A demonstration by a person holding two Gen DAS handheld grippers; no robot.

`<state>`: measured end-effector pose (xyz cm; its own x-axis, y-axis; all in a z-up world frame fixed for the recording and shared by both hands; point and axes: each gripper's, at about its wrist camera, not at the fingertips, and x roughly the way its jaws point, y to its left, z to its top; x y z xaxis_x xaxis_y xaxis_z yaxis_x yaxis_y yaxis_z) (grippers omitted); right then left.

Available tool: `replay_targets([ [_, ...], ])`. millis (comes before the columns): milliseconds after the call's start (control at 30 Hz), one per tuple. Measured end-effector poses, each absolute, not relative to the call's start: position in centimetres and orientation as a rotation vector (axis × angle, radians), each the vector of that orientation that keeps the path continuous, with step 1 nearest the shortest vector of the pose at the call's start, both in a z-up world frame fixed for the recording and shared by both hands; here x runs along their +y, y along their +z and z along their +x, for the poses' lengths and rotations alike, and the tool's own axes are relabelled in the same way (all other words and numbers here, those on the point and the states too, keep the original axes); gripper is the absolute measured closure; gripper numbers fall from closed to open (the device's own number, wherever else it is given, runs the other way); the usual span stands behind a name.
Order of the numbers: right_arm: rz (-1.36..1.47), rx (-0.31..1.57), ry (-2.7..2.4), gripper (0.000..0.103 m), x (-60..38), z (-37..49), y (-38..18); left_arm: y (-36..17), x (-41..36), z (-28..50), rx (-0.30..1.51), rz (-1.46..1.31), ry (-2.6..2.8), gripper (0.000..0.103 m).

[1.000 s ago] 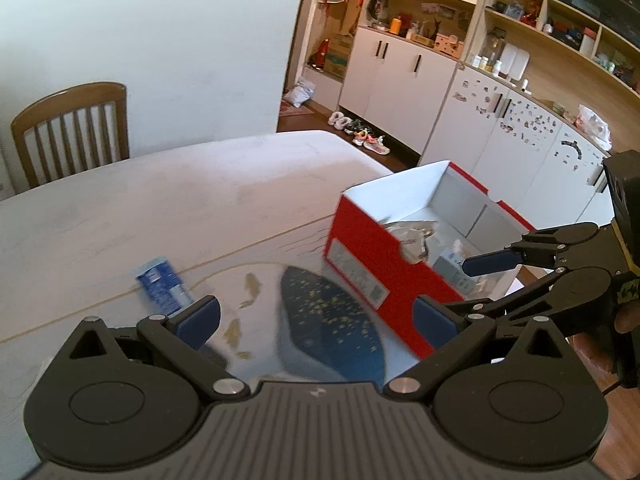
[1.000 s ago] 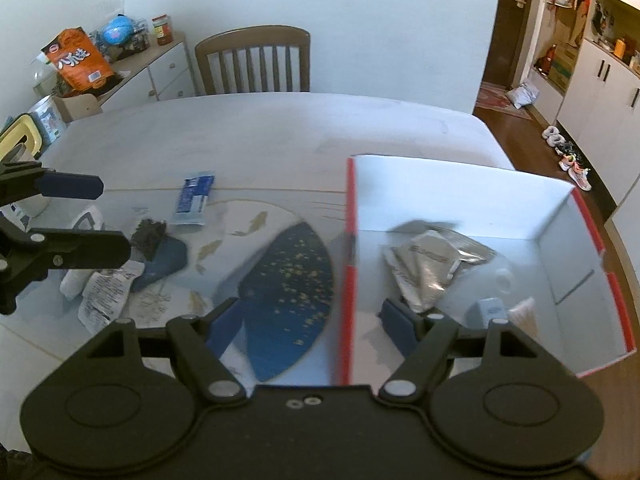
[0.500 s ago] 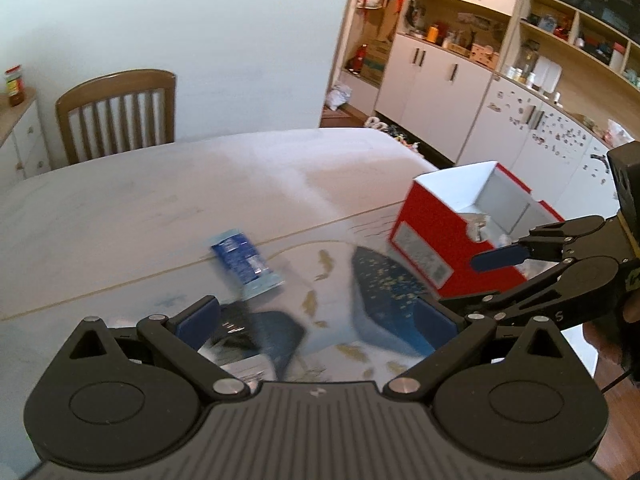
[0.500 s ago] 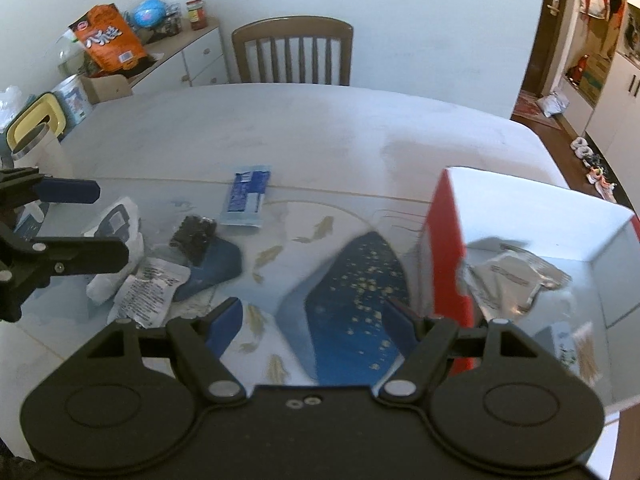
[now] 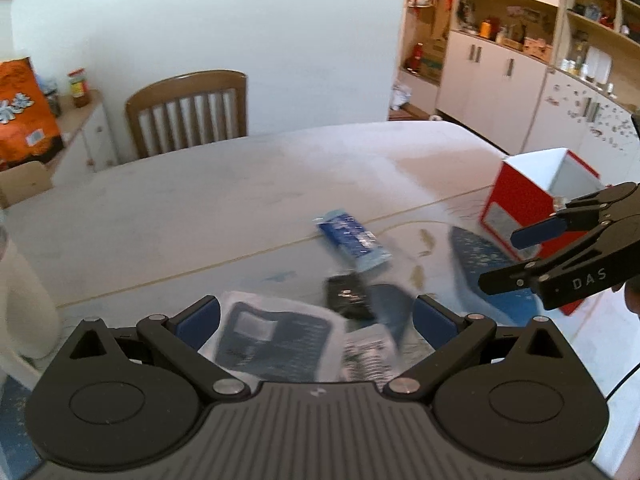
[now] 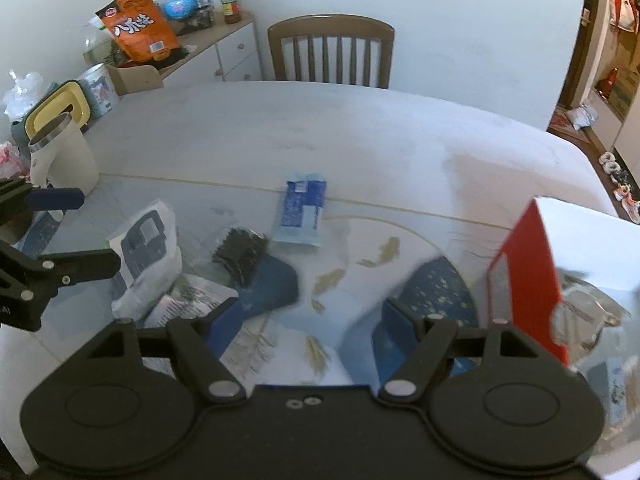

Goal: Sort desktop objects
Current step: 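Grasp the white wipes packet with the left tool while the right tool grasps the seed bag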

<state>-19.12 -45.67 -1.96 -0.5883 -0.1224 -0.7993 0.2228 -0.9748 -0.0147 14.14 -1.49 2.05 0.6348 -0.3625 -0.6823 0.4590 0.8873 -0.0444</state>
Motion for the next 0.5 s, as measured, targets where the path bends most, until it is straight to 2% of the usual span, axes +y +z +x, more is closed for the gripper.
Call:
replay_targets([
  [500,1.352,0.127,-2.587,0.027,-48.9,-22.8,-4.7,-1.8,1.0,16.3,0.836,0.157,-0.473,0.0],
])
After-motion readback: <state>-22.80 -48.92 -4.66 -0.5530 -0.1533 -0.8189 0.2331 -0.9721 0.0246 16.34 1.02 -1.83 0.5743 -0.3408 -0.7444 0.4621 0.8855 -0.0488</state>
